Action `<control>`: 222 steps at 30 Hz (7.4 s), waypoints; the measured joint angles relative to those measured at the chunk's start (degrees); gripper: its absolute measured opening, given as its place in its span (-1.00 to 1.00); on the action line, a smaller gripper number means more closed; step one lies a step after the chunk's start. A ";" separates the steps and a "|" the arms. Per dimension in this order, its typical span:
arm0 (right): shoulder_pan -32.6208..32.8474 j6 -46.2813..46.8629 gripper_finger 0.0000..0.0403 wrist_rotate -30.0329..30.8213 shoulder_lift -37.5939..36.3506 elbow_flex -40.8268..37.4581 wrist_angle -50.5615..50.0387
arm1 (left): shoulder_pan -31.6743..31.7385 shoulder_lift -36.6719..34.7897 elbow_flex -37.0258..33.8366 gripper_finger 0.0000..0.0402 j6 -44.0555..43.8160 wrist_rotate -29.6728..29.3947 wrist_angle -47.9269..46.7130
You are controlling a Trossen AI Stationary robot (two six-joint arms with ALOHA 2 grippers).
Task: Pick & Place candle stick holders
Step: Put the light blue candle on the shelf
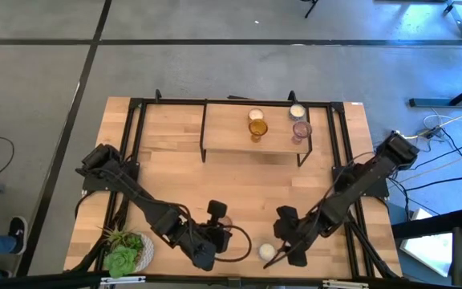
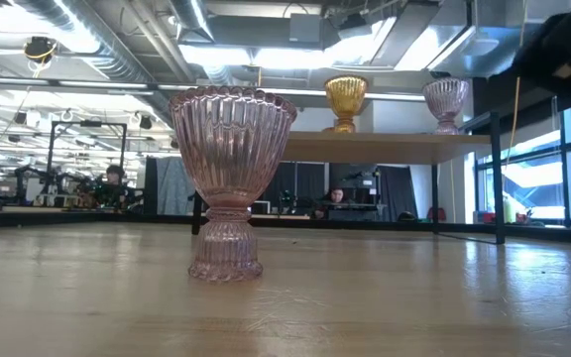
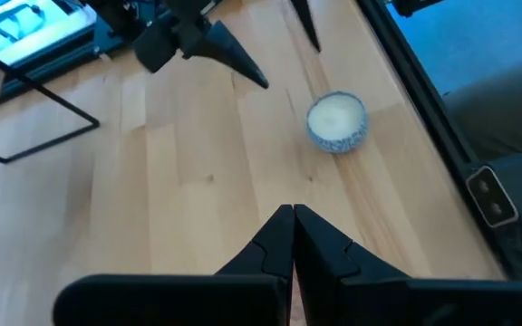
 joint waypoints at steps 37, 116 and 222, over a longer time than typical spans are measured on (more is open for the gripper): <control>1.84 -2.45 0.68 6.98 17.36 -0.01 13.63 | -9.67 0.00 0.00 -0.99 -10.89 -7.01 -2.28; 1.61 5.52 0.71 7.04 22.24 10.14 3.93 | -17.95 0.00 0.00 -0.99 -14.53 -11.07 -2.55; -20.12 -29.38 0.49 15.86 22.31 57.42 -40.70 | -13.47 -36.43 -62.75 -0.98 -56.43 -11.38 40.86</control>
